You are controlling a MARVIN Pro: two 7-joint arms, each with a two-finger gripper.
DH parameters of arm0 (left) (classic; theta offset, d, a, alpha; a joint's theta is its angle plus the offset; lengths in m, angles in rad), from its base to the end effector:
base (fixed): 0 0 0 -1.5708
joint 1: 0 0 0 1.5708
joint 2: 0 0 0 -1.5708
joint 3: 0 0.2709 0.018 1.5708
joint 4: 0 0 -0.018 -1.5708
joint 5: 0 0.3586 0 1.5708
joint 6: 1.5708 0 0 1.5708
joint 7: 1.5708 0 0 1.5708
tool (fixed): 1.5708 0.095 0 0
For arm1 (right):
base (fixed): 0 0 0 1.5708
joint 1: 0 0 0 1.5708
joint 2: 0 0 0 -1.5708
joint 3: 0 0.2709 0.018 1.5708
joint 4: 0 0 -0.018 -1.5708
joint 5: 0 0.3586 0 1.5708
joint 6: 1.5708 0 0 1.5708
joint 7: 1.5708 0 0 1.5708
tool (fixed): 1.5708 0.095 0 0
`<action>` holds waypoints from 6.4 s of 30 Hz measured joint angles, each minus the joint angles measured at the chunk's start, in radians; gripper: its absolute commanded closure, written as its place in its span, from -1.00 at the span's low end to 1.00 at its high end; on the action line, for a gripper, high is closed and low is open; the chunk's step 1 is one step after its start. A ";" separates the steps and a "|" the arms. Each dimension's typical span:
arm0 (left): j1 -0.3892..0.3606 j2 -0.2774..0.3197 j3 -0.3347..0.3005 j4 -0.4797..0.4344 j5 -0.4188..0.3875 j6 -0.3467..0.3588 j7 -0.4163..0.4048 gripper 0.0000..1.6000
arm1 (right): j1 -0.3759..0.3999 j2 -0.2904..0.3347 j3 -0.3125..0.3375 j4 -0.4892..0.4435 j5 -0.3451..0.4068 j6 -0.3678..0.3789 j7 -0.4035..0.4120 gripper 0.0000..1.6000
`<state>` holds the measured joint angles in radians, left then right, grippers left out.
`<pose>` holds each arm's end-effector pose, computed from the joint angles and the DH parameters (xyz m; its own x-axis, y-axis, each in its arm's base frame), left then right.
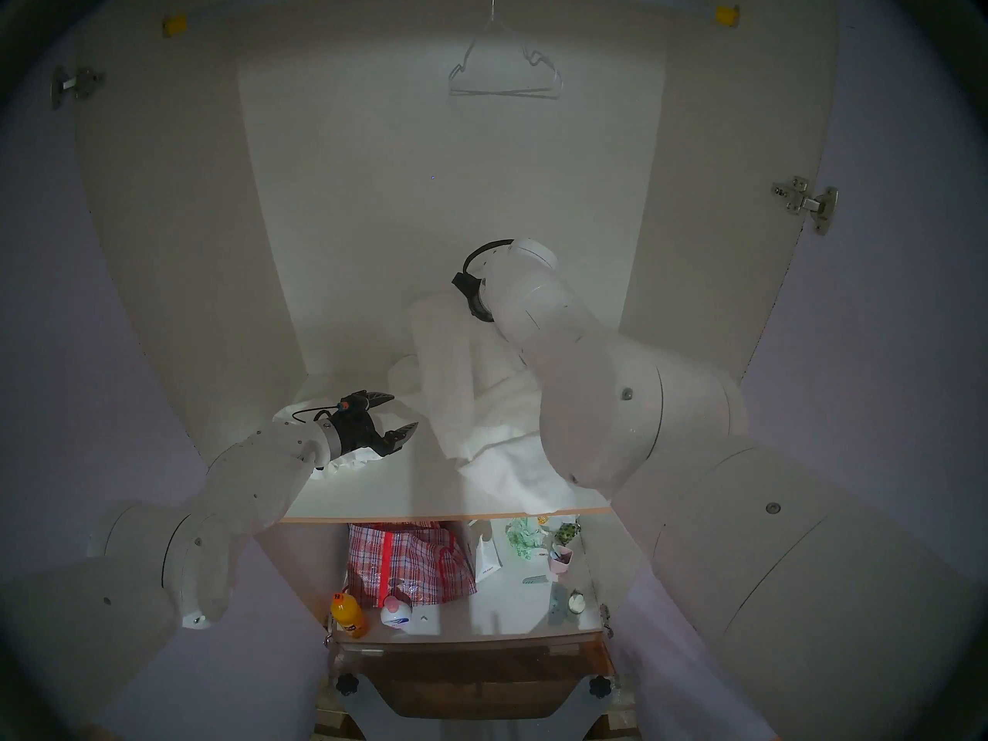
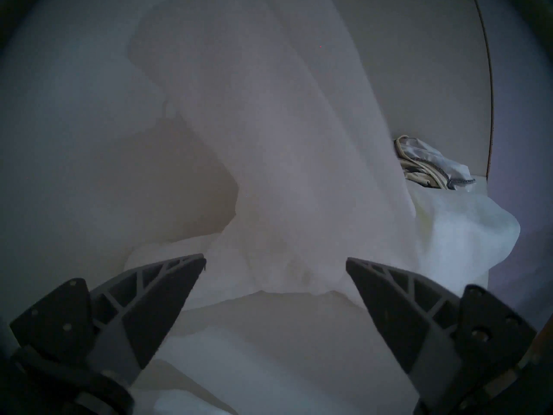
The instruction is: Sort tops into two piles: light colors and dark colors
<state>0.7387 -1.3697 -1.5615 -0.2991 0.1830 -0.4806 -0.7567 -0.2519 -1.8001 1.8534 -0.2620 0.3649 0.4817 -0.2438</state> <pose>0.5931 0.0643 -0.3473 -0.0131 -0.3040 0.9526 -0.6412 -0.7285 -0.2413 0.6941 0.1378 -0.1128 0.5412 -0.4925 0.6815 -0.0884 -0.8394 -0.5364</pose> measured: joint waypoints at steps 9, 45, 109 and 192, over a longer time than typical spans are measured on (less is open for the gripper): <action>0.007 0.036 -0.096 -0.020 -0.039 0.001 -0.030 -1.00 | -0.020 -0.011 -0.015 -0.028 -0.014 0.052 0.013 -1.00; 0.409 0.058 -0.051 -0.605 0.111 -0.094 0.492 -1.00 | -0.298 0.035 0.082 -0.169 -0.044 0.349 -0.422 -1.00; 0.594 0.078 -0.006 -0.905 0.167 0.240 0.533 -1.00 | 0.059 0.089 -0.025 0.001 -0.017 0.255 0.137 1.00; -0.080 -0.117 0.272 -0.105 -0.008 0.212 0.420 0.20 | -0.275 -0.194 0.146 -0.789 0.063 0.479 0.037 1.00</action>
<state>0.6587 -1.4869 -1.2896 -0.4043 0.1747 -0.2690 -0.3365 -0.5273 -1.9939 1.9995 -1.0509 0.4281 0.9606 -0.2069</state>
